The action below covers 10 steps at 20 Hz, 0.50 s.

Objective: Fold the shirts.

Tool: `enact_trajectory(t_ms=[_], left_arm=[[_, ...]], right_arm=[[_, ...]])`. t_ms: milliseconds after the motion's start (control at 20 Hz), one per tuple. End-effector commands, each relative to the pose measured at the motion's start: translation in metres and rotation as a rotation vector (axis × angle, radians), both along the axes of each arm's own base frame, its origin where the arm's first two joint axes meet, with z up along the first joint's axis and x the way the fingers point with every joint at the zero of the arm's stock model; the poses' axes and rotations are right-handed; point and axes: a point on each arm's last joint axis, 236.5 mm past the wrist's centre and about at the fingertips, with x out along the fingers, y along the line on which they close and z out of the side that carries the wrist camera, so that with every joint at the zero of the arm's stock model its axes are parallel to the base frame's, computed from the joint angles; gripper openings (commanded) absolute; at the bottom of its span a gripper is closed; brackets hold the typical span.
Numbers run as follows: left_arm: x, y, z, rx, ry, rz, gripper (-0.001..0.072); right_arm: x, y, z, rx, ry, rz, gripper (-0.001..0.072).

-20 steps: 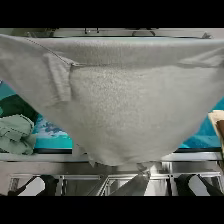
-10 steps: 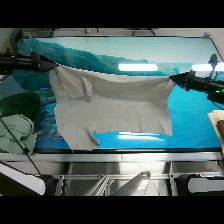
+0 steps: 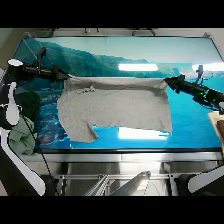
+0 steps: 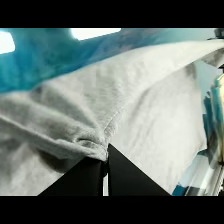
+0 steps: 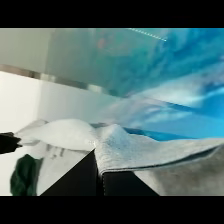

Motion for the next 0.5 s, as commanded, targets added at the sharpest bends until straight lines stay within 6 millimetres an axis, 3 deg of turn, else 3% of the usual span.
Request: enact_trajectory(t_ms=[0, 200, 400, 450], left_arm=[[-0.013, -0.002, -0.026, 0.044, 0.067, -0.024, 0.0025], [-0.028, -0.002, -0.036, 0.103, 0.131, -0.068, 0.0016], [-0.049, 0.002, -0.041, 0.135, 0.235, -0.1, 0.0019], [-0.054, 0.0, -0.038, 0.12, 0.267, -0.105, 0.0102]], right_arm=[[-0.015, -0.012, -0.037, -0.093, 0.13, 0.03, 0.0014], [-0.029, -0.015, -0.06, -0.181, 0.189, 0.076, 0.0014], [-0.029, -0.015, -0.06, -0.185, 0.185, 0.079, 0.0016], [-0.029, -0.015, -0.059, -0.183, 0.186, 0.08, 0.0041]])
